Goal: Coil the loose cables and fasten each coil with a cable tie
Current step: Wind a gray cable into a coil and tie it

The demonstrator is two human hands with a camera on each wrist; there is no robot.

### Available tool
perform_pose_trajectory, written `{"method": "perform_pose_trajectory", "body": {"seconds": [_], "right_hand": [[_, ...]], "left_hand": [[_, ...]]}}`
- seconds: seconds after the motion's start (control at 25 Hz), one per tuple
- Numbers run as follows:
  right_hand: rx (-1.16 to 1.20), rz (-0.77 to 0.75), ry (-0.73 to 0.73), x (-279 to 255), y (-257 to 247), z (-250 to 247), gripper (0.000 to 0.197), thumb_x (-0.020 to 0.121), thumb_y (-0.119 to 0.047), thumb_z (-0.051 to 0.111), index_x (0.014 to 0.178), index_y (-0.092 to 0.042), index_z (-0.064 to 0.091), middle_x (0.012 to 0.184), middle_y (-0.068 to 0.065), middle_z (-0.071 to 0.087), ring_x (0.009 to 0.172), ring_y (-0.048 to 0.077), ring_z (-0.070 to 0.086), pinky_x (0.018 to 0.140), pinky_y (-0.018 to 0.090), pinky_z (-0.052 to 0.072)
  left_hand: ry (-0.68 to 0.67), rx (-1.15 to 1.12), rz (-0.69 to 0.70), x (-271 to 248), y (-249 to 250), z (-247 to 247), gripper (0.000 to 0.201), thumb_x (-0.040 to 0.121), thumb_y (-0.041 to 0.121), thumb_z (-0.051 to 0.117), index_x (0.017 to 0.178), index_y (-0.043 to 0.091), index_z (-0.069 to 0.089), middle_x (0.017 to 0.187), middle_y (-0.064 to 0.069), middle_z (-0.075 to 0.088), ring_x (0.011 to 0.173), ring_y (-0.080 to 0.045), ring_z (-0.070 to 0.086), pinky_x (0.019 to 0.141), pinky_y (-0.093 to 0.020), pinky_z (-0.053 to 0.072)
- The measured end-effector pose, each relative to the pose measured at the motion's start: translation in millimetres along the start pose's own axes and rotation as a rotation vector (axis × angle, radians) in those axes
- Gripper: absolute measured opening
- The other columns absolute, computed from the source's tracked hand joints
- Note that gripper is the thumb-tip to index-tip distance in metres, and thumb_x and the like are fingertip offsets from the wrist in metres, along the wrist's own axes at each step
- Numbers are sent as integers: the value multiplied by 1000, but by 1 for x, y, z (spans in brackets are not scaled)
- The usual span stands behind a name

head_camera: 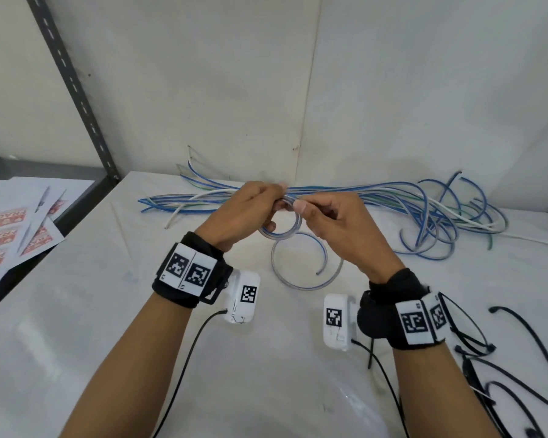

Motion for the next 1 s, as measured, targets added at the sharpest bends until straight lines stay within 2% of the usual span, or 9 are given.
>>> {"method": "perform_pose_trajectory", "body": {"seconds": [0.08,0.16,0.2,0.28,0.32,0.4,0.6,0.84,1.0], "right_hand": [[304,168,16,1,2,0,36,105,-25,53,106,8,69,59,0,35,53,11,26,48,22,25],[608,338,-64,2,-1,6,52,106,-28,48,114,23,53,55,-3,36,48,7,22,43,17,20],[705,381,-114,3,-4,11,53,106,-30,46,114,22,52,53,-5,36,46,5,21,42,16,18],[833,403,-170,3,-8,17,45,101,-34,48,111,7,64,51,-7,34,44,3,21,43,17,14],[877,397,-177,2,-10,18,41,98,-35,49,111,-3,70,52,-8,33,44,3,21,43,17,14],[924,374,-168,1,-12,19,39,95,-37,50,112,-10,72,52,-9,33,43,2,20,42,16,17],[811,322,-65,2,-15,10,35,99,-34,50,100,-10,76,52,-7,30,45,5,19,42,17,17],[82,-62,284,-2,-17,1,26,103,-24,59,85,-14,74,51,-12,41,52,9,31,52,22,27],[56,-57,334,0,-15,0,27,104,-25,57,83,-16,72,51,-13,43,52,7,33,53,22,29]], "left_hand": [[57,-119,42,-1,5,-8,46,110,23,37,64,15,41,55,8,27,54,-13,25,56,-25,40],[86,-279,65,-3,11,-14,46,110,21,34,65,14,37,59,4,20,57,-17,17,53,-25,37],[90,-356,69,-4,14,-13,45,110,20,32,66,15,36,60,2,18,58,-18,14,52,-25,35],[82,-484,59,-3,15,-8,43,110,21,31,67,15,35,58,3,18,53,-15,14,50,-24,34],[74,-534,49,-2,15,-5,44,110,22,31,67,15,36,56,5,18,48,-12,16,49,-24,33],[61,-623,32,-1,14,0,44,109,24,31,66,15,37,52,7,20,42,-8,19,48,-23,32],[23,-684,22,2,13,7,43,109,22,27,68,16,37,50,8,22,41,-7,20,51,-24,38],[19,-524,76,-1,14,11,45,111,33,30,73,13,42,61,5,16,52,-12,15,60,-26,45],[-53,-373,166,-4,14,7,35,111,27,34,83,10,49,60,10,26,53,-8,26,71,-25,49]]}}
Point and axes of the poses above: each hand's wrist, its own x-axis towards the middle knuckle, its own z-axis out of the palm, y = z × x, the point moved 2 cm from there along x, towards the middle knuckle
